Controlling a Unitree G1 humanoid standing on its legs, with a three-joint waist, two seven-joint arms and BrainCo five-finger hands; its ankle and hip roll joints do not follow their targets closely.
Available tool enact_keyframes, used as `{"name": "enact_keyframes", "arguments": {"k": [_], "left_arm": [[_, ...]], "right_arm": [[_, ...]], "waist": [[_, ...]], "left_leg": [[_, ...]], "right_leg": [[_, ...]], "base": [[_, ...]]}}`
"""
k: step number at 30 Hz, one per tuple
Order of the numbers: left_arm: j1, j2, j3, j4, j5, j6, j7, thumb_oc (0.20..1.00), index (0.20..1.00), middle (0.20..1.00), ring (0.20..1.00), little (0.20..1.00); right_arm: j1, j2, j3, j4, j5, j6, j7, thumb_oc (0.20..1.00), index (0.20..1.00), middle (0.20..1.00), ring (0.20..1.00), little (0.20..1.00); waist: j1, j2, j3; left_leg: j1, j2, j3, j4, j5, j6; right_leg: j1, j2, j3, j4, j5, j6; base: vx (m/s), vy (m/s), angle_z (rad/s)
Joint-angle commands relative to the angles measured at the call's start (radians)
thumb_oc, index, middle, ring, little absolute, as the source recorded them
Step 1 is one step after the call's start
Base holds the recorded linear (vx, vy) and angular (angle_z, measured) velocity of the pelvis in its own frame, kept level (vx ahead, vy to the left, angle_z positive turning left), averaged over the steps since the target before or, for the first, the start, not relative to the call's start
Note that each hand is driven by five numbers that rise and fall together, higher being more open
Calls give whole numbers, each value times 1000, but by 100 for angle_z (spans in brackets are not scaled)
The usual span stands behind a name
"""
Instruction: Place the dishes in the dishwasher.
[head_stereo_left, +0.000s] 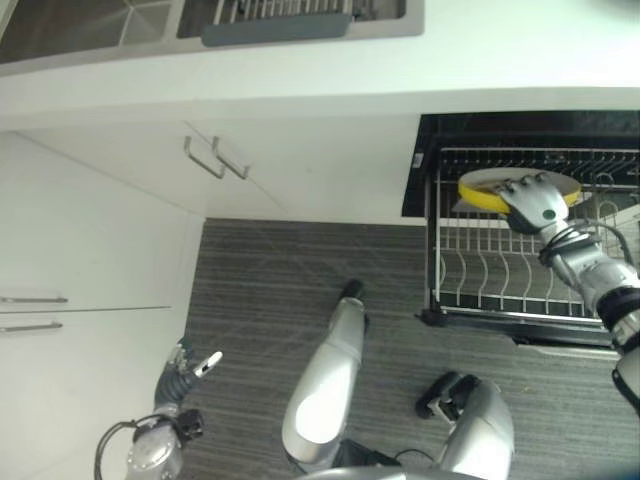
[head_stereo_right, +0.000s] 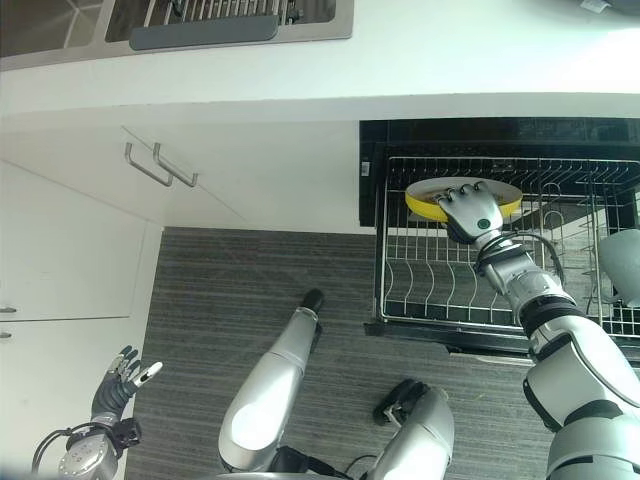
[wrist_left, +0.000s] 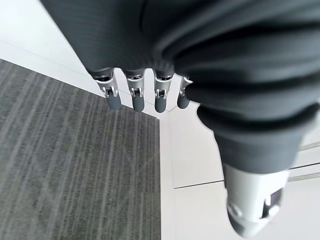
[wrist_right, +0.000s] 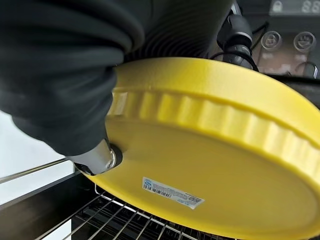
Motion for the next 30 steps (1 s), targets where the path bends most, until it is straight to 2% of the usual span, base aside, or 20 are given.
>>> {"name": "enact_keyframes", "arguments": {"k": [1,8,11,13,15,17,19,21,22,23,25,29,30], "left_arm": [[33,35,28,-8,-62,-69,0,1000,1000,1000,1000,1000],[38,47,44,-17,-95,-80,-30,1000,1000,1000,1000,1000],[26,51,48,-3,-115,-85,-44,1000,1000,1000,1000,1000],[18,53,51,0,-121,-82,-48,1000,1000,1000,1000,1000],[11,55,52,1,-129,-79,-51,1000,1000,1000,1000,1000],[3,58,55,-3,-136,-72,-59,1000,1000,1000,1000,1000],[-2,57,58,4,-135,-73,-74,1000,1000,1000,1000,1000],[-9,61,64,5,-133,-69,-87,1000,1000,1000,1000,1000],[-11,63,65,5,-131,-67,-89,1000,1000,1000,1000,1000],[-13,65,69,3,-127,-64,-92,1000,1000,1000,1000,1000],[-16,67,73,-3,-112,-59,-97,1000,1000,1000,1000,1000],[-13,71,76,-24,-79,-49,-85,1000,1000,1000,1000,1000],[-11,73,77,-30,-73,-46,-80,1000,1000,1000,1000,1000]], "right_arm": [[-117,-30,-17,-1,-22,91,-118,200,200,200,200,200],[-156,-36,14,5,-35,113,-106,200,200,200,200,200],[-168,-28,26,19,-34,95,-77,200,200,200,200,200],[-163,-22,33,20,-11,69,-15,200,200,200,200,200],[-152,-12,40,27,63,26,90,200,200,200,200,200],[-125,6,42,41,152,-21,137,200,200,200,200,200],[-97,30,27,66,226,-13,271,200,200,200,200,200],[-62,57,10,99,306,-24,338,200,200,200,200,200],[-54,68,2,107,319,-27,359,536,536,536,536,536],[-48,77,-7,112,336,-15,400,1000,1000,1000,1000,1000],[-23,96,-20,129,393,13,440,1000,1000,1000,1000,1000],[5,116,-78,135,473,16,465,1000,1000,1000,1000,1000],[10,117,-88,132,535,10,479,1000,1000,1000,1000,1000]], "waist": [[5,32,-27],[12,42,-26],[13,45,-26],[12,46,-26],[12,45,-26],[13,48,-26],[14,49,-26],[19,48,-26],[21,47,-26],[23,44,-26],[27,41,-26],[35,27,-26],[36,24,-26]], "left_leg": [[-33,-45,45,111,-97,131],[-99,-55,50,129,-90,138],[-124,-57,51,142,-90,142],[-133,-59,51,144,-90,144],[-144,-61,50,151,-91,146],[-154,-64,46,150,-88,148],[-158,-67,42,152,-89,145],[-160,-70,38,151,-88,147],[-159,-72,36,149,-87,147],[-160,-74,33,151,-88,146],[-161,-76,29,155,-90,146],[-160,-78,20,167,-95,145],[-159,-78,19,170,-97,147]], "right_leg": [[-67,45,-20,-44,169,-34],[-139,49,-10,-12,166,-37],[-170,52,-1,6,161,-39],[-183,54,1,14,159,-40],[-196,56,3,21,156,-42],[-207,59,4,25,154,-46],[-211,61,3,26,151,-48],[-209,63,-4,23,150,-52],[-206,64,-7,19,151,-52],[-204,66,-10,17,151,-53],[-199,67,-17,15,152,-54],[-180,75,-35,5,160,-54],[-176,76,-39,3,161,-55]], "base": [[-28,52,1],[-12,7,-1],[0,0,0],[0,0,0],[-17,-3,-1],[-16,-3,-1],[0,0,0],[-18,-48,-1],[-9,-67,4],[-5,-59,5],[2,-70,9],[9,-74,7],[14,-54,5]]}}
